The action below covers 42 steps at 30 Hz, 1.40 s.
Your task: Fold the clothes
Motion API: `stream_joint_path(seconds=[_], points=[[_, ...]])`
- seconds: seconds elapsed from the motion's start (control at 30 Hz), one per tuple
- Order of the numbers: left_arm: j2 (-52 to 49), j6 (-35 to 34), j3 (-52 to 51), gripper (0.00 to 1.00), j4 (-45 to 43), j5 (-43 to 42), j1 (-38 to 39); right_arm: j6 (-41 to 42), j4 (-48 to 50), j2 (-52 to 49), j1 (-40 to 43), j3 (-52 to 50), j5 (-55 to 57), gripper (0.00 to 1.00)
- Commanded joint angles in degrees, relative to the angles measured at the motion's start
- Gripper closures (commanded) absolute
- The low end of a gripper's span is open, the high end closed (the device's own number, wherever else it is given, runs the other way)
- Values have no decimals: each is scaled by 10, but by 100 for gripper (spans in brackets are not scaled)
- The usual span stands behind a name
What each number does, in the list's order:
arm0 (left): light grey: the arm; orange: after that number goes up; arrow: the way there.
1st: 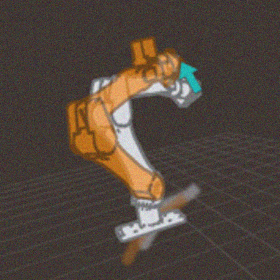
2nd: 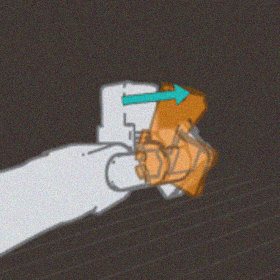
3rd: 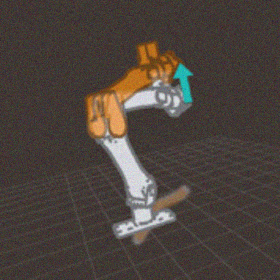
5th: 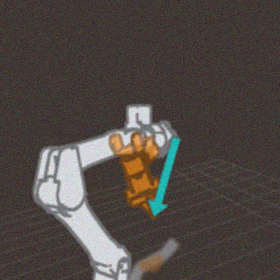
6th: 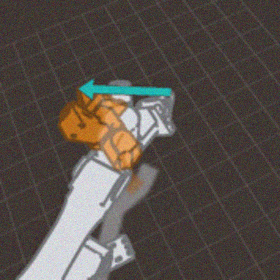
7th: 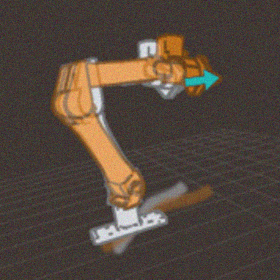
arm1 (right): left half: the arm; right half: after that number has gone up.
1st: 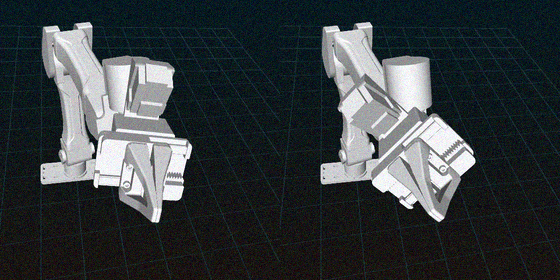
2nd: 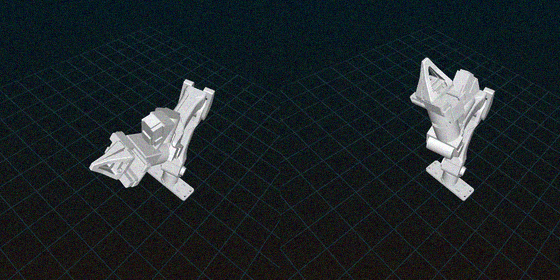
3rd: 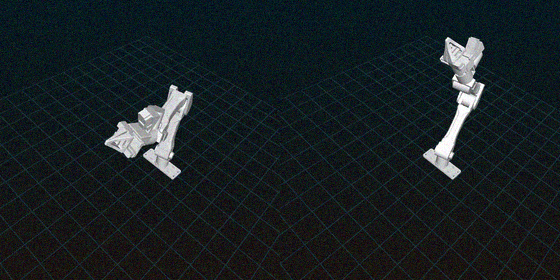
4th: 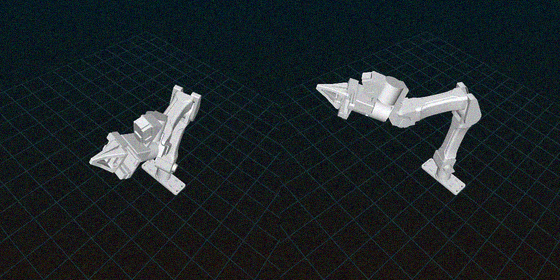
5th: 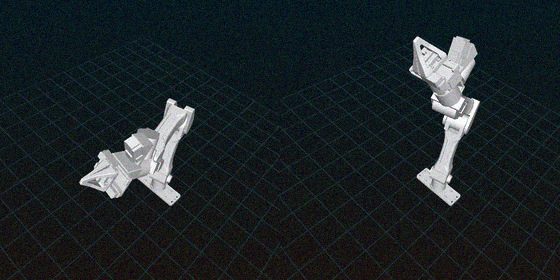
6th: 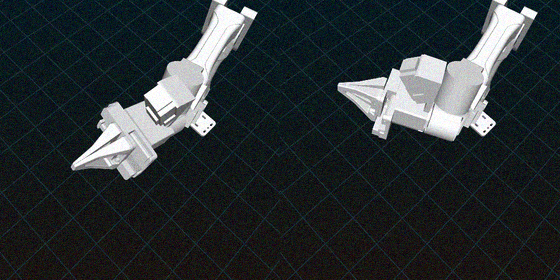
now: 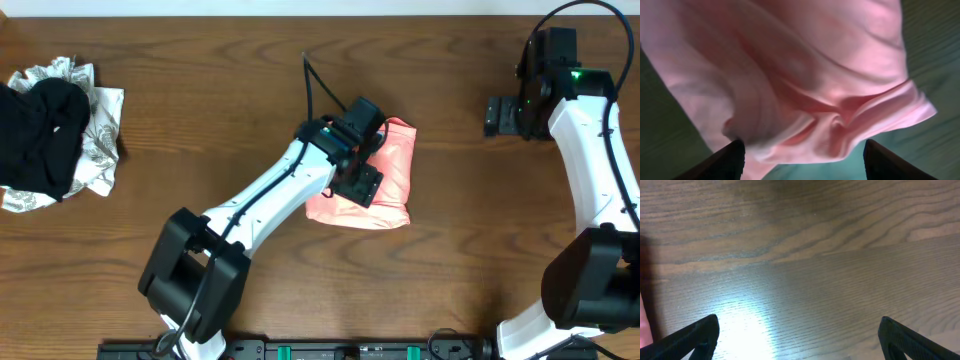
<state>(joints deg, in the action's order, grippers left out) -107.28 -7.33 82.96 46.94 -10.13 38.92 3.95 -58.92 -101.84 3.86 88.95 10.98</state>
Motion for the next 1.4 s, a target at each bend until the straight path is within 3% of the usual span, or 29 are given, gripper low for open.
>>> stream_joint_path(seconds=[0.0,0.2,0.4,0.67,0.97,1.13,1.2,1.37], points=[[-2,-42,2,24,-7,1,8,9,0,-2,2,-2,6,1],[-2,-51,-1,24,-9,13,14,9,0,-2,2,-2,6,1],[-2,-194,-13,19,-8,114,14,9,0,-2,2,-2,6,1],[-2,-376,-22,9,-10,124,14,9,0,-2,2,-2,6,1],[-2,-444,-52,9,-27,123,14,9,0,-2,2,-2,6,1],[-2,-444,-67,9,-35,123,14,9,0,-2,2,-2,6,1],[-2,-444,-67,15,-35,123,14,9,0,-2,2,-2,6,1],[-2,-444,-67,55,-35,123,14,9,0,-2,2,-2,6,1]])
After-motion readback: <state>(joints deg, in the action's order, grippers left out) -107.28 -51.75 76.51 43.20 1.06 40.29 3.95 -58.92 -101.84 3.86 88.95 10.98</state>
